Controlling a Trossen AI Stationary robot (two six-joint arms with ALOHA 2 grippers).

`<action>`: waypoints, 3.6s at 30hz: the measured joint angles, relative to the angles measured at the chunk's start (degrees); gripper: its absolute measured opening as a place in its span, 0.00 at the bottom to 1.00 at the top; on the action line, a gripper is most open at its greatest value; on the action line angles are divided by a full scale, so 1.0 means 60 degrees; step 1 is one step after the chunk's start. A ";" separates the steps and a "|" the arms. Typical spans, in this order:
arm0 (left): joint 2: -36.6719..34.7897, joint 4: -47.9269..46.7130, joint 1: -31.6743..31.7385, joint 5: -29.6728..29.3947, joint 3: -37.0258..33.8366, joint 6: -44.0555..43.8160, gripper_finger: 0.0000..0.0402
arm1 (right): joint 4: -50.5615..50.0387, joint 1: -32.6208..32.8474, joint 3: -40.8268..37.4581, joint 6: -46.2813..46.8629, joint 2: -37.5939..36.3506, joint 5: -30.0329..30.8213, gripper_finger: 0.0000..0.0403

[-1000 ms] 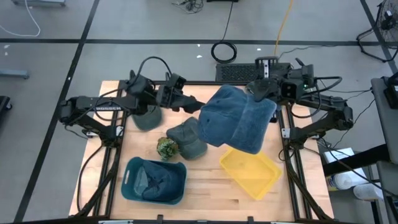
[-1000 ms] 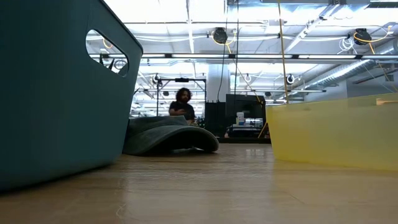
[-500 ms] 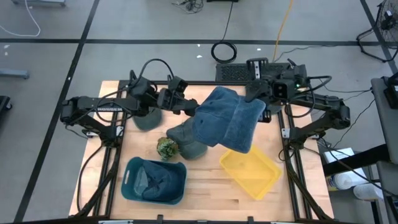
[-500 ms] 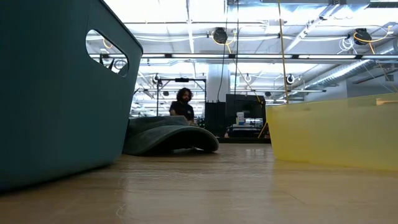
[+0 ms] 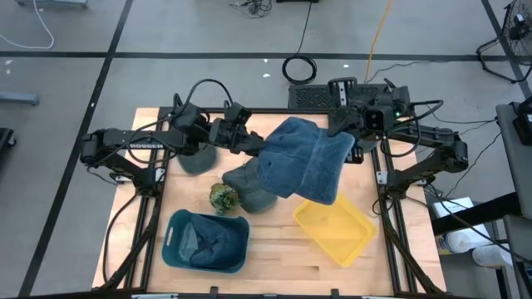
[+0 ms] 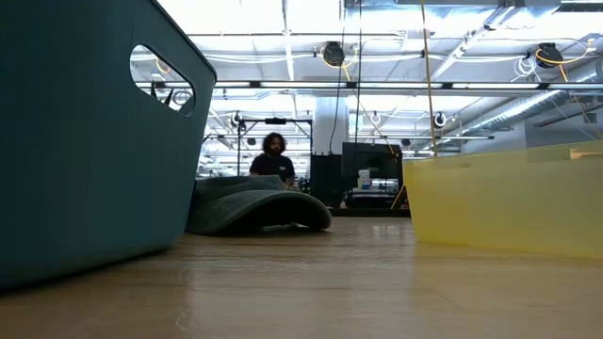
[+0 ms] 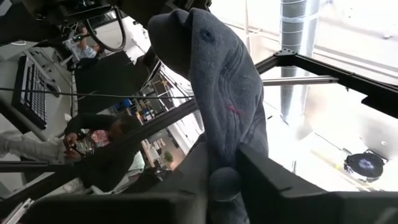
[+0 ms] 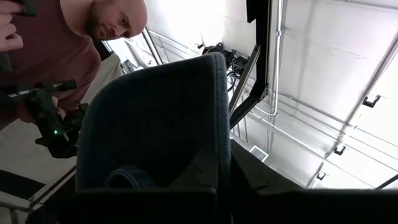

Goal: Pick & Place hat
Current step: Put the blue cap into the blue bin

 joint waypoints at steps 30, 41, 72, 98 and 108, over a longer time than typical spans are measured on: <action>-0.0461 0.1647 0.0978 0.1436 0.0000 -0.1049 0.14 | -0.1266 -0.0084 -0.0015 0.3134 -0.0284 0.1587 0.35; -0.1389 0.1296 0.2089 0.2057 -0.0002 -0.1270 0.14 | -0.5498 -0.0087 -0.0012 0.2919 -0.1148 0.2640 0.55; -0.5649 -0.9995 0.1995 -0.1216 -0.0004 0.1578 0.14 | -1.0824 -0.0087 -0.0010 -0.0549 -0.2743 0.9730 0.56; -0.5480 -1.3238 -0.4423 -0.9599 -0.0004 -0.0122 0.14 | -1.1576 -0.0091 -0.0011 -0.0617 -0.2488 1.1040 0.56; -0.4626 -1.3227 -0.6700 -1.1380 -0.0004 -0.1323 0.14 | -1.1576 0.0044 -0.0011 -0.1038 -0.2488 1.1015 0.56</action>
